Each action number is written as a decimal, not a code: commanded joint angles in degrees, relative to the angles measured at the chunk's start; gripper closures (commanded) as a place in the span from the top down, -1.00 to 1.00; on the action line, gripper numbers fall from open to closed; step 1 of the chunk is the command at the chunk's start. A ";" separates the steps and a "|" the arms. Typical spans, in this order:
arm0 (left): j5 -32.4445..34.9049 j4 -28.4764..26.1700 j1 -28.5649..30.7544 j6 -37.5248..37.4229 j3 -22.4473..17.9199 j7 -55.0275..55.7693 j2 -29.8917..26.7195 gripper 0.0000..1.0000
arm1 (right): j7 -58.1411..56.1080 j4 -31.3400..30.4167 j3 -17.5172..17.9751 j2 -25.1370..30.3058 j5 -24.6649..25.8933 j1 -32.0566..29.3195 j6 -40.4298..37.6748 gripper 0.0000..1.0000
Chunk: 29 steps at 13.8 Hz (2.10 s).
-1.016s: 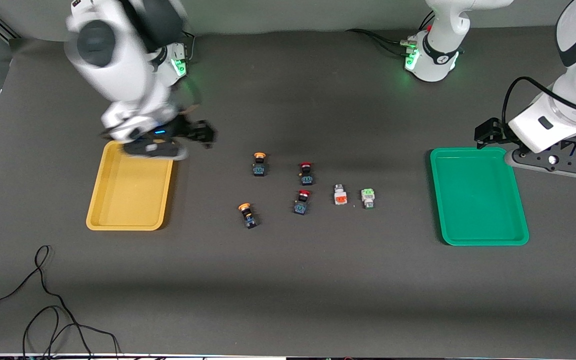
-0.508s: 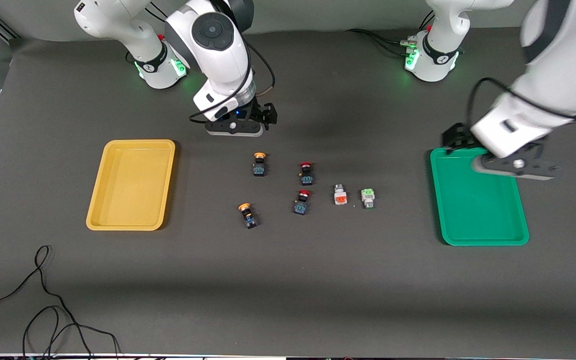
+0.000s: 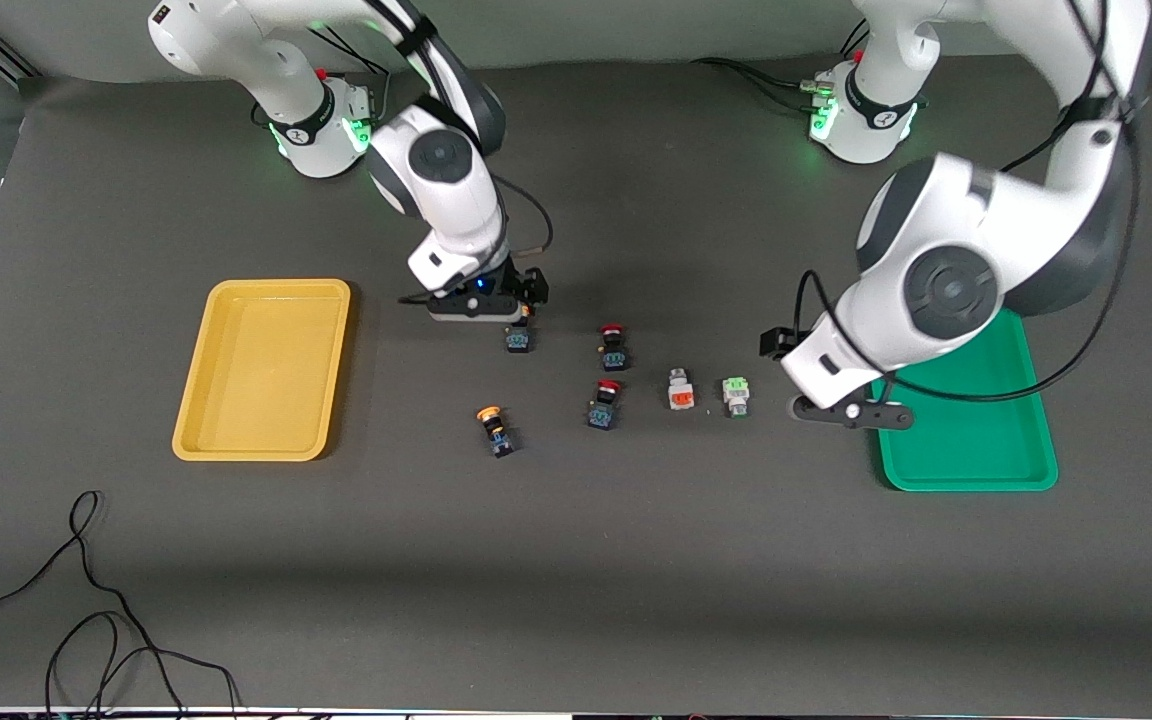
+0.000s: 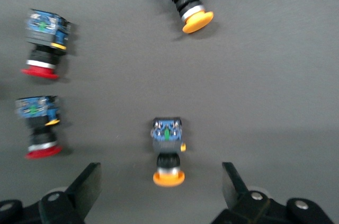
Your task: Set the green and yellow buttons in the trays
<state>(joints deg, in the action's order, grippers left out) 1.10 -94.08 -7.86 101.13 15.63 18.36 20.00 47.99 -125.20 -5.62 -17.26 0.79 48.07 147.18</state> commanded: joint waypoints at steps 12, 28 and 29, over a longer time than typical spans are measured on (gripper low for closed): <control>0.48 -18.06 -5.41 29.73 -0.25 8.35 8.38 0.98 | -0.17 2.23 -0.27 -8.07 1.32 0.19 8.25 -0.39; 4.60 -19.74 -5.33 35.11 -0.60 14.33 10.33 -1.00 | -63.93 17.90 -42.51 6.79 -7.81 -0.69 -33.89 -0.40; 5.13 -18.87 -5.32 32.93 -0.60 14.33 9.37 -1.00 | -68.42 16.58 -45.94 6.89 -8.86 -0.69 -33.54 -0.40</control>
<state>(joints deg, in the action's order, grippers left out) 4.44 -113.87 -12.90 137.45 15.40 30.97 31.58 -12.70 -105.76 -46.61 -12.39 -6.17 46.21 113.35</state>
